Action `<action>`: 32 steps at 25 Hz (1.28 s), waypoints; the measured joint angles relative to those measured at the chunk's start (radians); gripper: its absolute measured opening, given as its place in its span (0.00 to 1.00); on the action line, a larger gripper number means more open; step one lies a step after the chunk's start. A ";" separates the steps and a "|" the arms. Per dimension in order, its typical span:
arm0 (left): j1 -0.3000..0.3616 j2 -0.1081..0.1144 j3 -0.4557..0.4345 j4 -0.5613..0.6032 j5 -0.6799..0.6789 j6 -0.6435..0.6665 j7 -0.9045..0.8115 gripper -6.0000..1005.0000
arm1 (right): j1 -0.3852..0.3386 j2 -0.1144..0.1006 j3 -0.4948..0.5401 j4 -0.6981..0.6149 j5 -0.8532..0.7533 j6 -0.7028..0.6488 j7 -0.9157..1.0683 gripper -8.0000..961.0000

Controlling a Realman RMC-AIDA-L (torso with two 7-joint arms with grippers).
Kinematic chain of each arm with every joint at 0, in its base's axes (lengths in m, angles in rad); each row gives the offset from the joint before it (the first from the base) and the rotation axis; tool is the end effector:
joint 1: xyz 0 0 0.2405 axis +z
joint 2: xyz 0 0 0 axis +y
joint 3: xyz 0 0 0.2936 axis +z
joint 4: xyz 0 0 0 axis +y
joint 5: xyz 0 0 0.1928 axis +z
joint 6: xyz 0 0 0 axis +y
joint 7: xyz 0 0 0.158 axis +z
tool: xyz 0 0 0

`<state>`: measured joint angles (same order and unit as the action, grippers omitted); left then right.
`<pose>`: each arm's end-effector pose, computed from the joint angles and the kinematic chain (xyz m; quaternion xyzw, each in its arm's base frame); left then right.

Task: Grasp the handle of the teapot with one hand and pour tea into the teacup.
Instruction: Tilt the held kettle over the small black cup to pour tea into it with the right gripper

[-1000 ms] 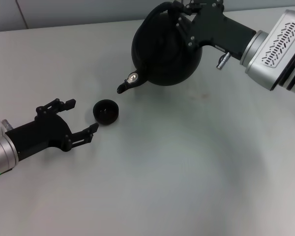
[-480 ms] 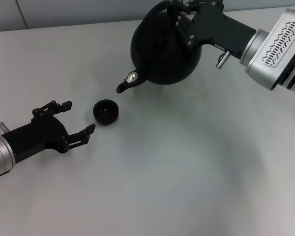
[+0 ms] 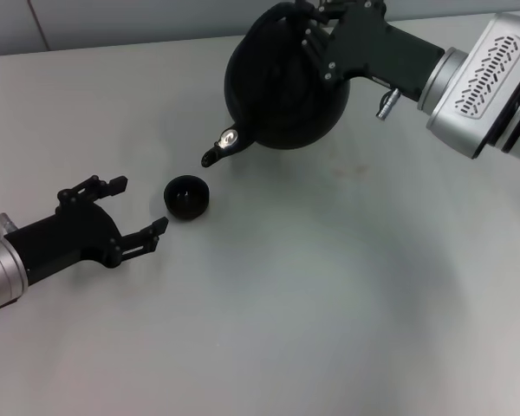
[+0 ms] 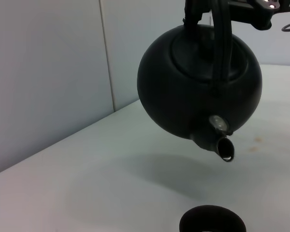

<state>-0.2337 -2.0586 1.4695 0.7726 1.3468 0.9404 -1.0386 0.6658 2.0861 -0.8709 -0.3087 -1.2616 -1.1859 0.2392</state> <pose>-0.3114 0.3119 -0.0735 -0.9341 -0.1376 -0.1602 0.2877 0.2326 0.4128 -0.0420 -0.8607 -0.1127 0.2406 0.4342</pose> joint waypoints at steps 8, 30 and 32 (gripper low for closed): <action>-0.003 0.000 0.000 -0.002 0.000 0.000 0.000 0.84 | -0.001 0.001 -0.028 -0.010 0.000 0.040 0.001 0.10; -0.004 -0.004 0.011 -0.006 0.000 0.001 0.000 0.84 | 0.039 0.005 -0.079 -0.006 0.009 0.100 0.002 0.10; -0.004 -0.005 0.011 -0.006 0.000 0.001 0.000 0.84 | 0.044 0.006 -0.079 -0.005 0.012 0.108 0.002 0.10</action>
<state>-0.2378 -2.0632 1.4803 0.7669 1.3467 0.9416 -1.0385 0.7100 2.0920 -0.9495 -0.3133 -1.2499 -1.0779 0.2408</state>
